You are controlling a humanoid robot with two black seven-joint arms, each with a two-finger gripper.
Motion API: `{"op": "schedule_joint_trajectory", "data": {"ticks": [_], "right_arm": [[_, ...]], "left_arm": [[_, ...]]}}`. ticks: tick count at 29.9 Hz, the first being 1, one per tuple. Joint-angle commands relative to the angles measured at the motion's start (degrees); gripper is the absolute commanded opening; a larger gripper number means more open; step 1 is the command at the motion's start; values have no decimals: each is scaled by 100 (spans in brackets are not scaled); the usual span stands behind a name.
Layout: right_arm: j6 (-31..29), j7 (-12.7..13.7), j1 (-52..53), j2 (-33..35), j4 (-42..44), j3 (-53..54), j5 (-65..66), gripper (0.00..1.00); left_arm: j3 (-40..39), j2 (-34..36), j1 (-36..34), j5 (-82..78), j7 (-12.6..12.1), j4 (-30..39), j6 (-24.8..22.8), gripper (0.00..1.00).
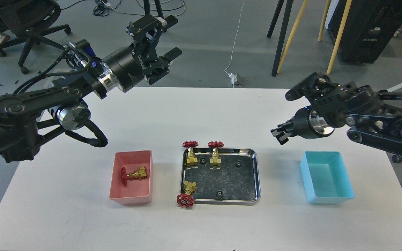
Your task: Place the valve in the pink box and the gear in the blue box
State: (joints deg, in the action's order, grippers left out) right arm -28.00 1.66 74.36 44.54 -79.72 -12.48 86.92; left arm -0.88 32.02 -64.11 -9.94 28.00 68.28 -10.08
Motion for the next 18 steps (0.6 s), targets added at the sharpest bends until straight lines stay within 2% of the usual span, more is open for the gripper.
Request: {"op": "schedule_joint_trajectory", "data": {"ticks": [1,4,6,11,18], "right_arm": [[0,10,-263,1072,-385,-70,290,11],[0,10,-562,1671,-518,-18,589,11],[0,10,-694,1804,-535,35,598,11],[0,1,-739,1769,-553,158,607,11],[0,10,-818,1374,-527,193,625,12]], "left_arm": [[0,-81,-5,1,0,-16,6,89],[0,-125,4,1,0,-16,6,89],[0,-187,-5,1,0,-16,6,89],[0,-205,4,-25,0,-16,6,89],[0,-187,4,-25,0,-16,6,89]]}}
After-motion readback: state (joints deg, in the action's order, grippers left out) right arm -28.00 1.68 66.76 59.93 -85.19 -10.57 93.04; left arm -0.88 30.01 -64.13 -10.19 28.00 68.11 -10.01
